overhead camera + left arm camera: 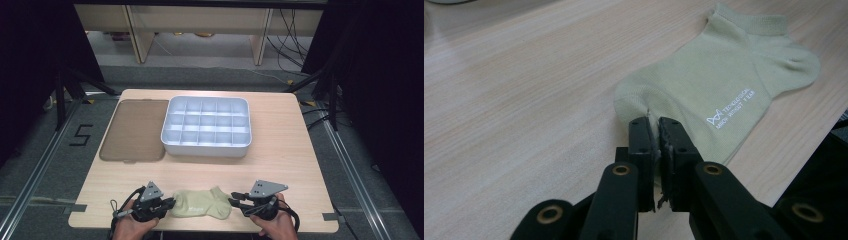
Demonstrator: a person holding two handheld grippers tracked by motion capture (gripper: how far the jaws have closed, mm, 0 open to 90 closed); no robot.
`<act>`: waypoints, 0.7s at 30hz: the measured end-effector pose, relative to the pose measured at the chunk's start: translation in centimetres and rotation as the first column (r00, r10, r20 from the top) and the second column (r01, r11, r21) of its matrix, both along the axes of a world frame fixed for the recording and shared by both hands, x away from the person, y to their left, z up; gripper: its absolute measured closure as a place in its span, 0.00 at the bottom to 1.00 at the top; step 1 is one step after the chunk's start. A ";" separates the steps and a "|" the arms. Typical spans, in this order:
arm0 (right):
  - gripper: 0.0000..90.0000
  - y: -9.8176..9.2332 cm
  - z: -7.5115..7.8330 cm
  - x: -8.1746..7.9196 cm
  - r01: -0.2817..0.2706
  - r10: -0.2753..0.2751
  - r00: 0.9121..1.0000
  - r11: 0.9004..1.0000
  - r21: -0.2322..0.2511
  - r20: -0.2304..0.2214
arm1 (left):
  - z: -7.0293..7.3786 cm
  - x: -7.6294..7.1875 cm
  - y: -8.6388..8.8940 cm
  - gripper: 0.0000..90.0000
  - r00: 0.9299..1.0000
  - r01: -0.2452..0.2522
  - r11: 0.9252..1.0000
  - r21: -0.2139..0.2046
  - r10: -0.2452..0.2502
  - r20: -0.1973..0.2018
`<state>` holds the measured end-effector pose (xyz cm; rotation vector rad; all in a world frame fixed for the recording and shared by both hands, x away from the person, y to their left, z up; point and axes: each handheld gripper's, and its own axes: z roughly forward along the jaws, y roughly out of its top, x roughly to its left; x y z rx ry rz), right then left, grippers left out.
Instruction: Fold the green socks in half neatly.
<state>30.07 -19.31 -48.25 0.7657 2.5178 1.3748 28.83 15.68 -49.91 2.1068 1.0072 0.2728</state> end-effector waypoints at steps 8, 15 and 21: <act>0.93 2.2 0.0 0.3 -0.080 0.079 0.997 0.997 -0.017 -0.009 | 0.5 0.1 0.4 0.94 1.000 0.010 1.000 0.008 -0.010 -0.009; 0.96 3.1 -0.2 0.4 -0.103 0.103 0.995 0.994 -0.023 -0.006 | 0.6 0.2 1.0 0.94 0.999 0.024 0.999 0.034 -0.023 -0.025; 0.98 4.5 -0.3 0.8 -0.125 0.125 0.992 0.991 -0.039 -0.013 | 1.1 0.5 1.5 0.94 0.999 0.031 0.999 0.042 -0.030 -0.029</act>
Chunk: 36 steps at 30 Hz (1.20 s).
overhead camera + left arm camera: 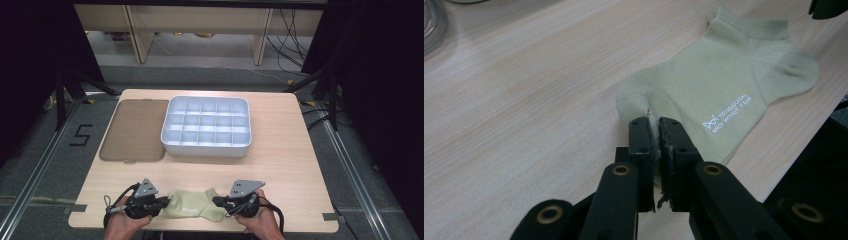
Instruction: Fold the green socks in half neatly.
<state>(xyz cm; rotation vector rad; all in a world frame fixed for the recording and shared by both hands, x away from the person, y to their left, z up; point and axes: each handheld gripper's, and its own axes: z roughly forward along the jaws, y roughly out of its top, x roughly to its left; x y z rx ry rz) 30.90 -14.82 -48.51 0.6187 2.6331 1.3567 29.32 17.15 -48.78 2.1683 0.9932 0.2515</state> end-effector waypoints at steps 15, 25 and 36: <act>0.99 5.7 -1.5 0.9 -0.103 0.102 0.994 0.994 -0.033 -0.034 | 0.7 0.1 0.3 0.94 0.999 0.039 0.999 0.028 -0.038 -0.018; 1.00 7.8 -2.5 0.6 -0.131 0.127 0.990 0.989 -0.066 -0.061 | 1.4 0.3 0.6 0.94 1.000 0.021 1.000 0.023 -0.021 -0.010; 1.00 8.9 -3.1 0.7 -0.150 0.144 0.987 0.984 -0.097 -0.070 | 2.2 0.2 1.2 0.94 1.000 0.029 1.000 0.009 -0.030 0.007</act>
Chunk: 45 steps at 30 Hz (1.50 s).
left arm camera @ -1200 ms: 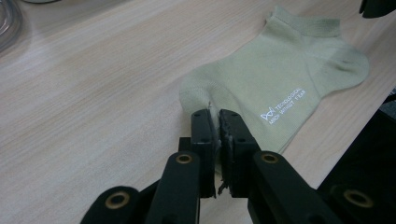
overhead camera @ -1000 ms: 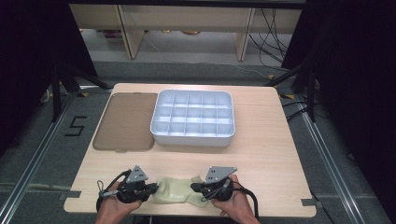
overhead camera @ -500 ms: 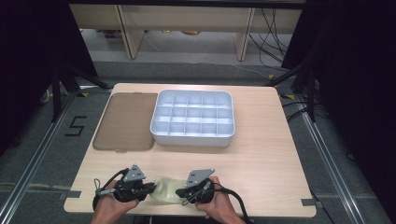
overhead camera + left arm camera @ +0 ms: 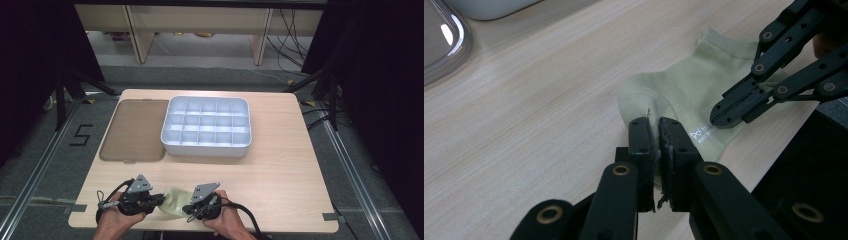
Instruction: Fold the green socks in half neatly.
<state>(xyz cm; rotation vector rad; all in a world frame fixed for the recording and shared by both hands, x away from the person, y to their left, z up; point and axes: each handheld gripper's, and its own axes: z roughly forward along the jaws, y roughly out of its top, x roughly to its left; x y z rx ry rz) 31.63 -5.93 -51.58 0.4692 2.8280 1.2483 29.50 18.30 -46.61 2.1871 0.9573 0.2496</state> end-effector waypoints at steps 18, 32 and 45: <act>1.00 -4.0 2.4 1.1 0.064 -0.064 0.996 0.998 0.004 0.067 | 1.1 0.0 -1.2 0.94 1.000 -0.009 1.000 -0.006 0.009 0.014; 1.00 -8.5 1.8 -0.3 0.092 -0.088 0.994 0.994 -0.064 0.059 | 2.2 0.4 -3.1 0.93 0.999 0.017 0.999 -0.047 -0.016 0.030; 1.00 -8.4 1.1 0.3 0.081 -0.077 0.996 0.994 -0.070 0.048 | 1.6 1.4 -8.1 0.93 0.995 0.096 0.988 -0.123 -0.095 0.014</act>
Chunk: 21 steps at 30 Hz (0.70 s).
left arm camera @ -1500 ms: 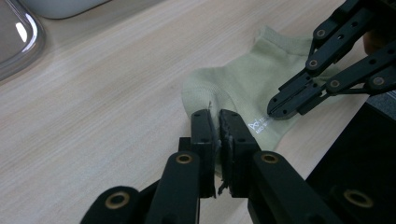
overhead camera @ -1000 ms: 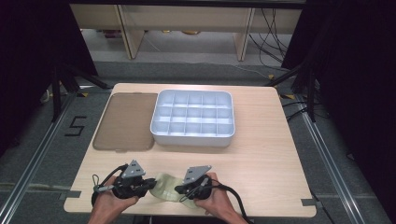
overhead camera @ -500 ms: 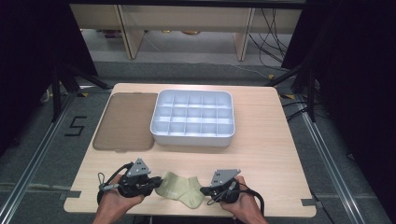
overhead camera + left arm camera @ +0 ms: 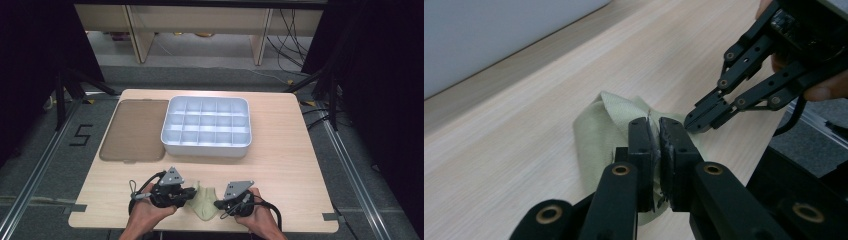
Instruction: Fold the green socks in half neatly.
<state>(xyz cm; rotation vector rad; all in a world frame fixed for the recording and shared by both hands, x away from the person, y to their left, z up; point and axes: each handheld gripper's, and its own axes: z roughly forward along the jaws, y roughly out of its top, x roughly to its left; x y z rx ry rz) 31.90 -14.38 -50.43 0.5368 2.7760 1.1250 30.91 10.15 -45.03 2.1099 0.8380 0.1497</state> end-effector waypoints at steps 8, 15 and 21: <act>1.00 -0.2 -0.1 0.2 0.008 -0.007 1.000 1.000 0.020 -0.019 | -0.5 0.1 -1.3 0.93 1.000 0.023 0.999 0.036 -0.023 -0.009; 1.00 -0.3 -0.1 0.3 0.010 -0.009 1.000 1.000 0.023 -0.025 | -0.9 0.3 -2.0 0.93 0.999 0.042 0.998 0.049 -0.042 -0.007; 1.00 -0.5 -0.2 0.6 0.009 -0.008 1.000 0.999 0.031 -0.020 | -1.5 0.3 -3.0 0.93 0.998 0.061 0.997 0.045 -0.061 -0.012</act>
